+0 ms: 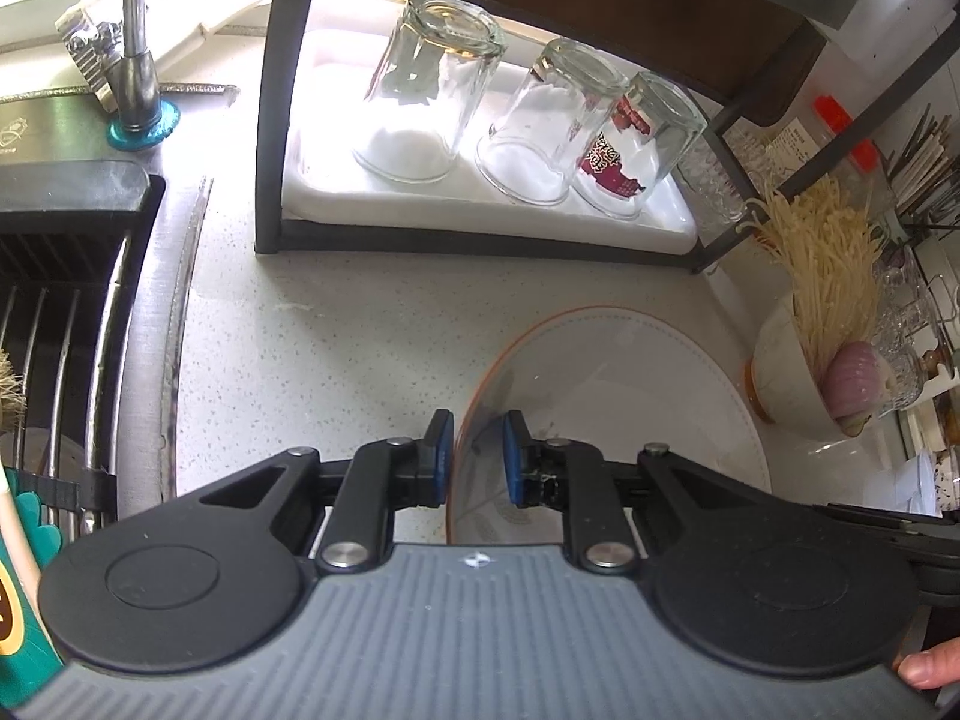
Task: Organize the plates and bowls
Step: 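Lift the second white plate and carry it over the plate stack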
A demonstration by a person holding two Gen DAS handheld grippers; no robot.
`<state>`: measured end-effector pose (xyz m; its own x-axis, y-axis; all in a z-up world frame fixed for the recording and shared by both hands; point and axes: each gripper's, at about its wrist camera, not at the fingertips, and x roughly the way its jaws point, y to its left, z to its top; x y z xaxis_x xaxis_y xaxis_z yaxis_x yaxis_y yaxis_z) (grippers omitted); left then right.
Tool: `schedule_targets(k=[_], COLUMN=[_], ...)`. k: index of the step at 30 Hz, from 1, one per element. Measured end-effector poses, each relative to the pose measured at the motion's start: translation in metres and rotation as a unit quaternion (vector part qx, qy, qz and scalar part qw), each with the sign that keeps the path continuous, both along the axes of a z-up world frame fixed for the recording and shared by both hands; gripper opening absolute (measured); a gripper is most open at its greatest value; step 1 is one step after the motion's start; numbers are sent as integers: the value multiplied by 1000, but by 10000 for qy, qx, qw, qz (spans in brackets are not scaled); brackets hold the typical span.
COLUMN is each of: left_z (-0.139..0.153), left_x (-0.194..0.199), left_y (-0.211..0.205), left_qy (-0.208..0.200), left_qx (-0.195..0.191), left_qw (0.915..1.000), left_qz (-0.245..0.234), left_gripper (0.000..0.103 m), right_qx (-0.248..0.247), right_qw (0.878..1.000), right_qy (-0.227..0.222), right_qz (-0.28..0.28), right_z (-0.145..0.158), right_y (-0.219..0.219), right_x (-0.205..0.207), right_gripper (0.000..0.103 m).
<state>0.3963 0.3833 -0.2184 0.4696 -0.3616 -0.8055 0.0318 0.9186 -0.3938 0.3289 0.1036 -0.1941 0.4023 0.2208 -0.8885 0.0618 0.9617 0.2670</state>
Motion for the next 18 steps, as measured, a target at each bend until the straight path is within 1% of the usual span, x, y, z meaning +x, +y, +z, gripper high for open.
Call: schedule_targets(k=[3,10,15,18], left_z=[2,18,34,49], left_x=[0,-5,-9,-15], left_y=[3,1,2,-5], left_qy=[20,-39,-65,-179], left_qx=[-93,-87,-311,-226], left_qw=[10000,9999,9995,9996], left_qz=[-17,-50,58,-32], left_gripper=[19,19,18,18], right_qx=[82,176,199,244], right_qw=[10000,9997,9993,9990], right_qy=[-10,-177,-322,-364], right_qz=[-29,-36,-15,-10], right_z=[2,17,32,41], right_y=[-4,-8,-12,-16], right_x=[-3,-7,-15,-20], right_gripper=[25,25,25,25])
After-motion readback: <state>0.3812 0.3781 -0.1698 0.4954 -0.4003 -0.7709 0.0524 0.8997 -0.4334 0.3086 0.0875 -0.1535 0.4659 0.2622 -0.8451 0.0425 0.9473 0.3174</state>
